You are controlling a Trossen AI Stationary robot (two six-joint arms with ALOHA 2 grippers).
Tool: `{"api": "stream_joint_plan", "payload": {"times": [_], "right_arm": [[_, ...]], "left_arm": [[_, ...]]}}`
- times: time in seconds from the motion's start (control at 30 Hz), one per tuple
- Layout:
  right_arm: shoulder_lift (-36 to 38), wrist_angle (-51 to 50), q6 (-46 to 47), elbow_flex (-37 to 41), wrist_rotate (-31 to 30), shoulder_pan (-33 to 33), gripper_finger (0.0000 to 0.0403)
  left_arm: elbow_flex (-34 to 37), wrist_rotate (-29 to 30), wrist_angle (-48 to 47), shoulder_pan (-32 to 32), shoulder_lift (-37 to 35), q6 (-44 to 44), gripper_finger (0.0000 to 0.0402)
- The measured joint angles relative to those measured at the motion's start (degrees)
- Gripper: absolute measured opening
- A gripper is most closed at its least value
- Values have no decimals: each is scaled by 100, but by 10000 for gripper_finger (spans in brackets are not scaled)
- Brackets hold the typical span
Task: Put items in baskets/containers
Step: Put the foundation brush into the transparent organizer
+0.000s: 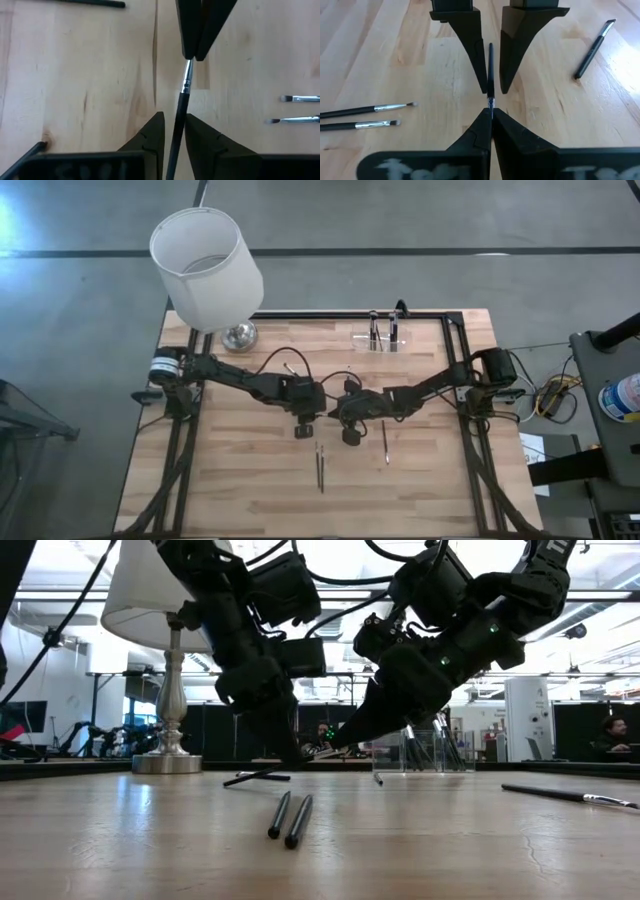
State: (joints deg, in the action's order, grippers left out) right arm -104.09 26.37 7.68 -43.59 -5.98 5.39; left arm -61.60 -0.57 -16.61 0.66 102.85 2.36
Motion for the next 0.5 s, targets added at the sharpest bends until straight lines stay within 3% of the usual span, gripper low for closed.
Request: {"api": "stream_joint_plan", "payload": {"times": [0.23,0.5], "right_arm": [[0,-4,-21,0,-22,-2,8],[61,-86,-52,-2,-122,6,8]], "left_arm": [[47,-13,25,11,9,-81,15],[485,405,817,121,2,-80,7]]}}
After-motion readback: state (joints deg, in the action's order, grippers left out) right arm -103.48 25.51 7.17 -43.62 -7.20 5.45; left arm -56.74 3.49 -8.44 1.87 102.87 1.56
